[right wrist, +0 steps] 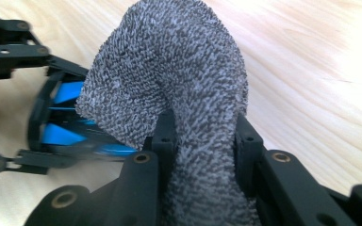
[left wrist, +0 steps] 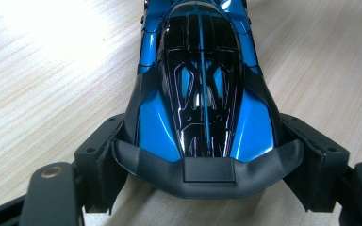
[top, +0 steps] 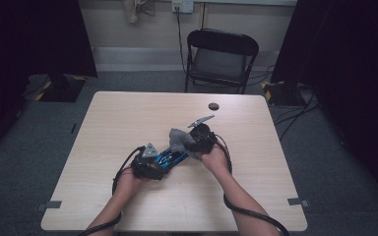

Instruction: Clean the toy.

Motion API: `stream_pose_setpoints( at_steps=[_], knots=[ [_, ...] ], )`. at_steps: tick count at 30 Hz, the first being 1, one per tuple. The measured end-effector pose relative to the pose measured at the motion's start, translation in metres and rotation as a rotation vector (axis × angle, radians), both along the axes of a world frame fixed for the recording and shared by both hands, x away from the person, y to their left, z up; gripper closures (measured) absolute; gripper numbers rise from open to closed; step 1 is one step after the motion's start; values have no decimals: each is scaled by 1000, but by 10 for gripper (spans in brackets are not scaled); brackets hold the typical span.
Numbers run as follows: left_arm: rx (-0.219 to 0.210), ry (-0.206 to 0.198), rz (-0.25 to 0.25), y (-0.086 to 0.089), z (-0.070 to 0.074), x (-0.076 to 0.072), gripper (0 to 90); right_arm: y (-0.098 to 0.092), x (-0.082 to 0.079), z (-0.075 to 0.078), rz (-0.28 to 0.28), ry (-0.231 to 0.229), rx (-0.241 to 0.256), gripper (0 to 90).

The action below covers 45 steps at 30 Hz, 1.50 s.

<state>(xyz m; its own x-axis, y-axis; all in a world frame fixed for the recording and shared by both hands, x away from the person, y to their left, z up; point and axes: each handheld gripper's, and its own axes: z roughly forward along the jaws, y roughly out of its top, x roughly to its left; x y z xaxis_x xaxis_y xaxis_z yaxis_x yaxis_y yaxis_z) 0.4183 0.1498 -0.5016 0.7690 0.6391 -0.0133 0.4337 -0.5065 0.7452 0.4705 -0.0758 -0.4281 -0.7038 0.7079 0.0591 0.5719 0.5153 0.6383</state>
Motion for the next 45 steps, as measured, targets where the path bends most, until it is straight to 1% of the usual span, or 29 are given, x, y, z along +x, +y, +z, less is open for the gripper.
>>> stream_pose_setpoints(
  at_steps=[8, 13, 16, 17, 19, 22, 23, 25, 26, 28, 29, 32, 34, 38, 39, 45],
  knots=[
    [-1, 0, 1, 0, 0, 0, 241, 18, -11, 2, 58, -6, 10, 693],
    [0, 0, 1, 0, 0, 0, 240, 31, -16, -2, 93, 1, -5, 692],
    [-1, 0, 1, 0, 0, 0, 240, 40, -19, -6, 119, 3, -23, 691],
    [0, 0, 1, 0, 0, 0, 241, 43, -21, -7, 120, 7, -27, 689],
    [4, -5, 1, 0, 0, 0, 240, 48, -22, -9, 138, 15, -24, 684],
    [4, -4, 0, 0, 0, 0, 240, 55, -25, -13, 150, 30, -31, 643],
    [4, -4, 0, 0, 0, 0, 240, 57, -25, -13, 150, 27, -31, 621],
    [4, -4, 0, 0, 0, 0, 241, 58, -25, -14, 155, 38, -19, 532],
    [4, -4, 0, 0, 0, 0, 240, 58, -25, -13, 154, 39, -14, 501],
    [4, -4, 0, 0, 0, 0, 240, 58, -25, -12, 151, 45, -15, 476],
    [4, -4, 0, 0, 0, 0, 241, 59, -26, -12, 151, 39, -17, 458],
    [4, -4, 0, 0, 0, 0, 240, 58, -25, -10, 147, 37, -3, 423],
    [5, -4, 0, 0, 0, 0, 240, 57, -24, -9, 142, 35, 11, 435],
    [4, -4, 0, 0, 0, 0, 241, 55, -23, -10, 157, 35, 32, 599],
    [5, -4, 0, 0, 0, 0, 241, 56, -23, -11, 161, 39, 39, 623],
    [4, -4, -1, 0, 0, 0, 240, 63, -23, -15, 188, 47, 48, 700]
  ],
)
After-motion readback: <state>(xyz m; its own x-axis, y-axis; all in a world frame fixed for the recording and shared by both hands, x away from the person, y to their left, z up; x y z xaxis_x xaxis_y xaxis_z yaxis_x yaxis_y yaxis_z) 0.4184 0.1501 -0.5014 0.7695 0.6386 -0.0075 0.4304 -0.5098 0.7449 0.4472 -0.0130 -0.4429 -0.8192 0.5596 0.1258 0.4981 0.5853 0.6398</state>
